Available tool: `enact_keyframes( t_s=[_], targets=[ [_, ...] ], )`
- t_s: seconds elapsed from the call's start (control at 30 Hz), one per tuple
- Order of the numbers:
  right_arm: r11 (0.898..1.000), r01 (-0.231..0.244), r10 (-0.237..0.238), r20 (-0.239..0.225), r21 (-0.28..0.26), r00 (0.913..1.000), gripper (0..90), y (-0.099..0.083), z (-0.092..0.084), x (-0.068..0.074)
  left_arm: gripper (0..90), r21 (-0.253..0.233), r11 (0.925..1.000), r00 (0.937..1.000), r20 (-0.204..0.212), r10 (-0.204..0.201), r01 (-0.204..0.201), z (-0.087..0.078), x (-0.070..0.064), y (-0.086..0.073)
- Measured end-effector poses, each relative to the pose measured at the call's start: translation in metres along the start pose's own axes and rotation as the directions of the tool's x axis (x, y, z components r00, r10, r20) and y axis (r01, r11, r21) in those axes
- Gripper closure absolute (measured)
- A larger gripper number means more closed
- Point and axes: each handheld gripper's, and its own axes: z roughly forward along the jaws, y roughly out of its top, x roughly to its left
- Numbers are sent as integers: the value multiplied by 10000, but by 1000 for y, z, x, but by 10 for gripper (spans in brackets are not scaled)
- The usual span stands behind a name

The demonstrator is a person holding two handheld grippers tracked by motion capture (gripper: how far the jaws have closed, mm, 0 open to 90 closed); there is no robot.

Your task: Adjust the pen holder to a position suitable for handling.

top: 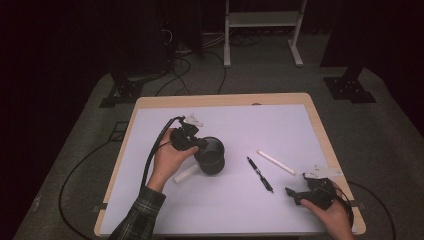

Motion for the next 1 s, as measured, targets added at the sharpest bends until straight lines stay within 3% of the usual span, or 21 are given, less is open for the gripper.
enact_keyframes(
  t_s=[0.63, 1.0],
  targets=[
    [10000, -8, 8, 5, 5, 10000, 112, 0, 0, 0, 828, 296, 9982, 9972, 547, 505, -521, -2, -28, -9],
    [10000, 7, -7, 14, 3, 10000, 112, 0, 0, 0, 828, 545, 9966, 9948, 846, 564, -611, 1, -38, -16]
  ],
)
